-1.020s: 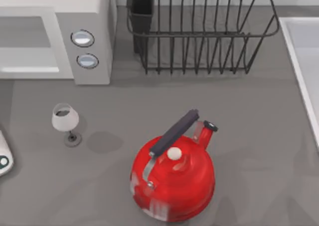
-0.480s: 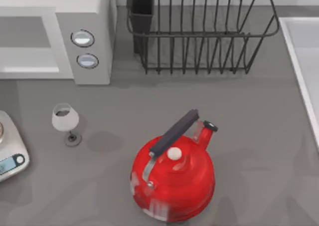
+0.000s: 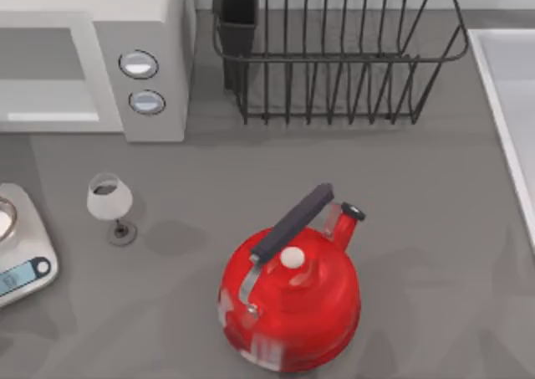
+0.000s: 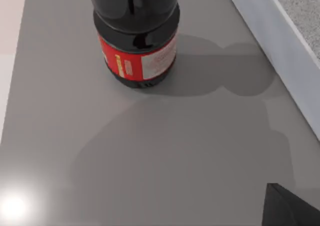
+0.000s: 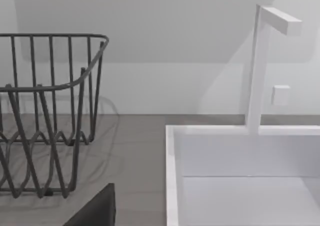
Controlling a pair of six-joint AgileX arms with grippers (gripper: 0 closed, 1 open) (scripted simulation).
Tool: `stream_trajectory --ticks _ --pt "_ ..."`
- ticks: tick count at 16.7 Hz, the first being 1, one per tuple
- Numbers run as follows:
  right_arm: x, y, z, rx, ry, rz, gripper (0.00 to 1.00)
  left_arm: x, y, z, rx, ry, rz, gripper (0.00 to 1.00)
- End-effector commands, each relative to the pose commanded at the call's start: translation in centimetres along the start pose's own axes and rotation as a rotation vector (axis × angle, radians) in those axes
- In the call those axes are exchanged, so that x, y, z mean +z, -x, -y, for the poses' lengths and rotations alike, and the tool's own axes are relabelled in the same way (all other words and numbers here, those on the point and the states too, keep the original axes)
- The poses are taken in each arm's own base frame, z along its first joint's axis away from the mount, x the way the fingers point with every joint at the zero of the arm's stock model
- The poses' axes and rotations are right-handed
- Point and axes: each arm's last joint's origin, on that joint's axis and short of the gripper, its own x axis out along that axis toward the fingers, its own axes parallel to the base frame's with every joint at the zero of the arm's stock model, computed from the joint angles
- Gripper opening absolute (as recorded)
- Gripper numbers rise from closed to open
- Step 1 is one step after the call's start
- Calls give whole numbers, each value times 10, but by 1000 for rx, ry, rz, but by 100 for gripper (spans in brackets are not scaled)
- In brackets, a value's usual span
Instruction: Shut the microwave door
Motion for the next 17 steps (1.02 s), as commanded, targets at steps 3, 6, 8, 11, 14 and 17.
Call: stream_trajectory --ticks 3,6,8,11,14,17 --pt "0 0 0 0 0 0 100 4 1 9 6 -9 6 0" --pt "0 0 0 0 0 0 100 10 1 35 12 -21 13 0" --pt "0 0 0 0 0 0 100 10 1 57 12 -22 15 0" --pt "0 0 0 0 0 0 100 6 0 85 6 -12 11 0" --pt "0 0 0 0 0 0 100 0 0 100 0 0 1 0" --pt "0 0 0 0 0 0 100 0 0 100 0 0 0 0"
